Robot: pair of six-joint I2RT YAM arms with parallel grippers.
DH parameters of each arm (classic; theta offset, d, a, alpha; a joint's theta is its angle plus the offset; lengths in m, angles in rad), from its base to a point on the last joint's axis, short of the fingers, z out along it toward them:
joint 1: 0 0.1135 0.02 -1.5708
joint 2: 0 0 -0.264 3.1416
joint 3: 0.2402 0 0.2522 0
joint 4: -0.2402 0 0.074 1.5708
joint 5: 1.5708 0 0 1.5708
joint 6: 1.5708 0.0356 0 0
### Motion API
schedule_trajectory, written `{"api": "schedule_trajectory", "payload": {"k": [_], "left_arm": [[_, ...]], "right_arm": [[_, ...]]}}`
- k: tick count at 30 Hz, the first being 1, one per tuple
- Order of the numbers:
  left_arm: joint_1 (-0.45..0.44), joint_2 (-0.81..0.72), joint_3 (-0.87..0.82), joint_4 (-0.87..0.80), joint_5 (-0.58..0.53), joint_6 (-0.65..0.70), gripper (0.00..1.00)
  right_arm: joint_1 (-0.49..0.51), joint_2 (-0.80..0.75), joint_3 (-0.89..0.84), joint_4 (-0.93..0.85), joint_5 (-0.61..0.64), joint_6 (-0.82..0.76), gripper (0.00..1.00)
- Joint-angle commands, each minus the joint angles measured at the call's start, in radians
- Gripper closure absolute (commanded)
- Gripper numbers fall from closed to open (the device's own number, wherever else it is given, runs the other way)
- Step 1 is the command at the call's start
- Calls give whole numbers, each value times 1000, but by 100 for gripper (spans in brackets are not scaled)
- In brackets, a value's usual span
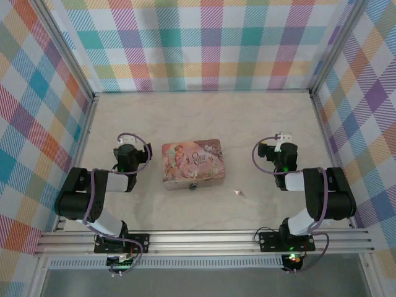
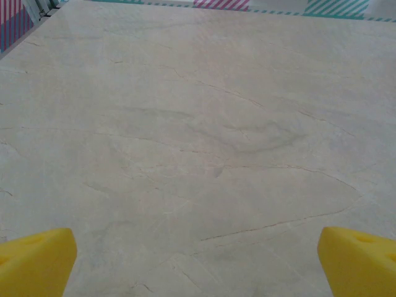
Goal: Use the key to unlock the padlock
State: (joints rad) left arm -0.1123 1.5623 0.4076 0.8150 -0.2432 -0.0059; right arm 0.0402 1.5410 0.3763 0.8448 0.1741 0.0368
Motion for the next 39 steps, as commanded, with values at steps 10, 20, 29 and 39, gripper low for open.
{"api": "schedule_trajectory", "payload": {"k": [10, 20, 29, 39], "left_arm": [[14, 1, 0, 17, 15, 15, 0], [14, 1, 0, 18, 15, 15, 0], [14, -53, 31, -81, -18, 1, 0], [14, -285, 231, -550, -105, -263, 0]], "right_arm": [[5, -9, 12, 28, 4, 3, 0], [6, -9, 13, 28, 4, 3, 0], [8, -64, 26, -42, -31, -21, 0], [10, -389, 137, -458, -85, 131, 0]]}}
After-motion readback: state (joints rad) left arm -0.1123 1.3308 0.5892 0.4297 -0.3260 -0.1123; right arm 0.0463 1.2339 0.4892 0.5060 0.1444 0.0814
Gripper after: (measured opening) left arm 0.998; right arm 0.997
